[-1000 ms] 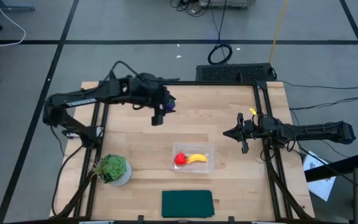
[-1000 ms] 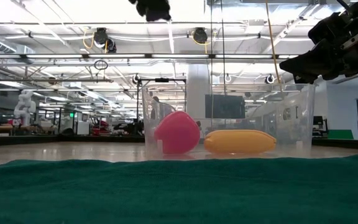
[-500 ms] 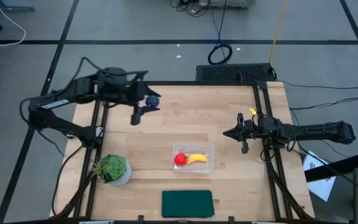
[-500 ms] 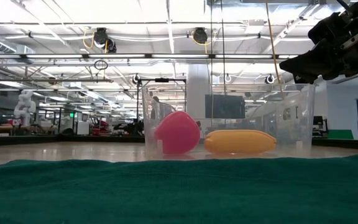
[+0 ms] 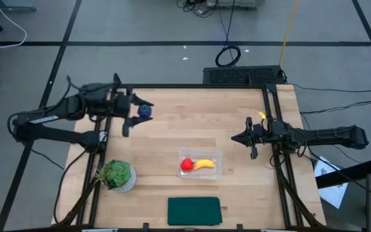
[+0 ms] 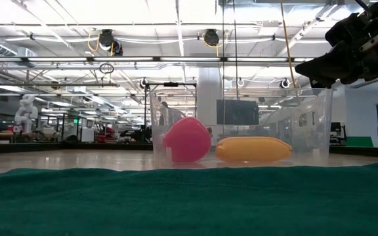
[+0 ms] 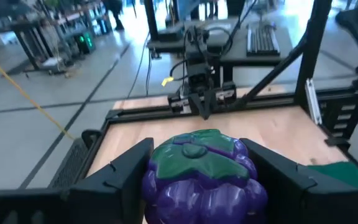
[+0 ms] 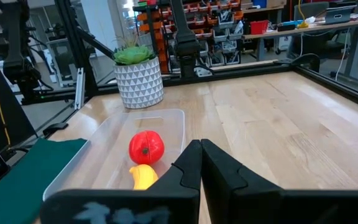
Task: Pick and placing Produce into tupperware
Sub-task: Put the grapes into the transparent bin
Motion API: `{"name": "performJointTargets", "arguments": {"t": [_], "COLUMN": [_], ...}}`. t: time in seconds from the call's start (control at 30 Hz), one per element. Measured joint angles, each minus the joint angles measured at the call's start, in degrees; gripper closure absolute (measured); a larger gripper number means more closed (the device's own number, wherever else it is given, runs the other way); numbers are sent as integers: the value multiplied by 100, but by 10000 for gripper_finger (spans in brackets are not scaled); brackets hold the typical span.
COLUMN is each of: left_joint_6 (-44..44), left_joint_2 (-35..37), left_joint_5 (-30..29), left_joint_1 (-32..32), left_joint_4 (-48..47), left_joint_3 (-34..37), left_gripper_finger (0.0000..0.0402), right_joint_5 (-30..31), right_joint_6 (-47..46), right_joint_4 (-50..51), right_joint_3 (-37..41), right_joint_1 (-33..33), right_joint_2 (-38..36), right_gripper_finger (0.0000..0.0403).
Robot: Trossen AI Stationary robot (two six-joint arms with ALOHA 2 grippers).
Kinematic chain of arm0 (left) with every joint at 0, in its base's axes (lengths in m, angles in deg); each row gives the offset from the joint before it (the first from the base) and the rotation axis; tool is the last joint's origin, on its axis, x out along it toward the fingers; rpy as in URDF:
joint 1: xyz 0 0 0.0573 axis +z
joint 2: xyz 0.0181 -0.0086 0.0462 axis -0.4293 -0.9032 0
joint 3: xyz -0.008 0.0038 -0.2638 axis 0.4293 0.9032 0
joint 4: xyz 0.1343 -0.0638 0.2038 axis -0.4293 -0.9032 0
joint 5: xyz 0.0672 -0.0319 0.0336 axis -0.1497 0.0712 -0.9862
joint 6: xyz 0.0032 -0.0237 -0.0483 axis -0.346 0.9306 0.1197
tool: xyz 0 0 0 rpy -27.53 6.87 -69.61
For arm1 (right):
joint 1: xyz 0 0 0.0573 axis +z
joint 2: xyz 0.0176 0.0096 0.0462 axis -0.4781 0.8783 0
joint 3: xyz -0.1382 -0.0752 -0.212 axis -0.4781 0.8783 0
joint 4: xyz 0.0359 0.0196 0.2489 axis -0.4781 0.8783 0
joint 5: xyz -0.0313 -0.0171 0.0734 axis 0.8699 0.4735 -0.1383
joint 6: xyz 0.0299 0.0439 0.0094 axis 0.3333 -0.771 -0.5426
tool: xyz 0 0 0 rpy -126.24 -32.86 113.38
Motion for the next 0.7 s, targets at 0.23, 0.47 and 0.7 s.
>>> {"name": "performJointTargets", "arguments": {"t": [0.23, 0.47, 0.7], "left_joint_6": [56, 614, 655], "left_joint_2": [831, 1077, 1150], "left_joint_5": [841, 1317, 1414], "left_joint_1": [-5, -4, -3], "left_joint_4": [906, 2409, 2828], "left_joint_3": [1249, 2490, 3027], "left_gripper_finger": [174, 174, 174], "right_joint_5": [2, 22, 23], "right_joint_6": [-12, -18, -50], "right_joint_4": [-4, -4, -4], "right_joint_3": [-1, -1, 0], "right_joint_1": [0, -2, -2], "right_joint_2": [1, 1, 1], "right_gripper_finger": [403, 403, 403]}}
